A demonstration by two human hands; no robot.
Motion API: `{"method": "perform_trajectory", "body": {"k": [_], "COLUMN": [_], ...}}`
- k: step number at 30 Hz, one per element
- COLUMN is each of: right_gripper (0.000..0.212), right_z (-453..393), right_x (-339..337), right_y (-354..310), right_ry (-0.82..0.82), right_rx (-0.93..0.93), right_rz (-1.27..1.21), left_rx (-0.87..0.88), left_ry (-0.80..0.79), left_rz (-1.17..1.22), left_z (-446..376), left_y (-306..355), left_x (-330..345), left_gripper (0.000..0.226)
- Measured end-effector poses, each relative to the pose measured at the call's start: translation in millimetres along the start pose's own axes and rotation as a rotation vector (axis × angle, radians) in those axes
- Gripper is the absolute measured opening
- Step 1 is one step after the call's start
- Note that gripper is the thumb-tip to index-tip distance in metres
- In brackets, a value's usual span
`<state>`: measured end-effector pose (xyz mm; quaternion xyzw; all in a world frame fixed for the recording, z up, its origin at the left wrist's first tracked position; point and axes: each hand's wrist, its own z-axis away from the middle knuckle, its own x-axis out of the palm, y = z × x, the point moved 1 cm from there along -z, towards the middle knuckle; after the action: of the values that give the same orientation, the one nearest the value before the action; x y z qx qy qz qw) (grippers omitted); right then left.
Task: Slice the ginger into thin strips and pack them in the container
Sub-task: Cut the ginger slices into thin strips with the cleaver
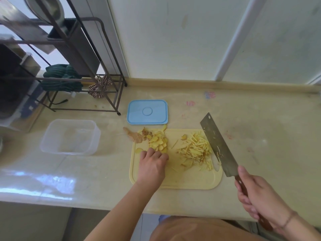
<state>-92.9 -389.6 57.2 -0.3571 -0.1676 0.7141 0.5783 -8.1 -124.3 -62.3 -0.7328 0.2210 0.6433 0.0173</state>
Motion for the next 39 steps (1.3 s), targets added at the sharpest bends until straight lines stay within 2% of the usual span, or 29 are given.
{"method": "perform_trajectory", "body": {"k": [3, 7, 9, 14, 17, 21, 25, 28, 32, 37, 39], "right_gripper": [0.065, 0.062, 0.061, 0.061, 0.061, 0.062, 0.063, 0.063, 0.063, 0.061, 0.061], "right_z": [-0.9, -1.4, -1.1, -1.5, -2.1, -3.3, -4.6, -5.0, -5.0, -5.6, -6.1], "right_x": [0.6, 0.9, 1.2, -0.8, -4.2, -9.6, -14.4, -17.7, -20.6, -18.7, -18.2], "right_y": [-1.0, -1.6, -2.5, -2.0, -0.1, 2.3, 3.8, 5.3, 7.0, 5.3, 4.7], "right_ry": [-0.015, -0.031, -0.040, -0.038, -0.037, -0.023, -0.019, -0.018, -0.014, -0.023, -0.028], "right_rx": [0.003, 0.003, 0.008, 0.006, 0.011, 0.021, 0.030, 0.036, 0.038, 0.035, 0.037], "right_rz": [0.018, 0.034, 0.031, 0.038, 0.035, 0.026, 0.002, -0.015, -0.015, -0.020, -0.018], "left_rx": [-0.073, 0.074, 0.093, 0.040, -0.050, -0.136, -0.164, -0.136, -0.111, -0.120, -0.112], "left_ry": [0.085, 0.122, 0.074, 0.017, -0.063, -0.122, -0.137, -0.135, -0.055, -0.033, -0.051], "left_rz": [-0.007, 0.103, 0.101, 0.092, 0.208, 0.331, 0.468, 0.484, 0.513, 0.493, 0.438], "left_z": [2.1, 0.8, -0.3, 1.1, 1.5, -14.0, -39.9, -57.6, -63.7, -60.3, -59.5], "left_y": [-2.1, 25.6, 40.2, 49.1, 47.7, 50.4, 59.8, 63.8, 62.1, 64.8, 63.7], "left_x": [-0.9, -0.1, 7.4, 18.6, 9.6, 1.6, -2.5, 1.2, 8.2, 10.3, 13.4], "left_gripper": [0.037, 0.012, 0.022, 0.023, 0.022, 0.033, 0.035, 0.037, 0.011, 0.025, 0.024]}}
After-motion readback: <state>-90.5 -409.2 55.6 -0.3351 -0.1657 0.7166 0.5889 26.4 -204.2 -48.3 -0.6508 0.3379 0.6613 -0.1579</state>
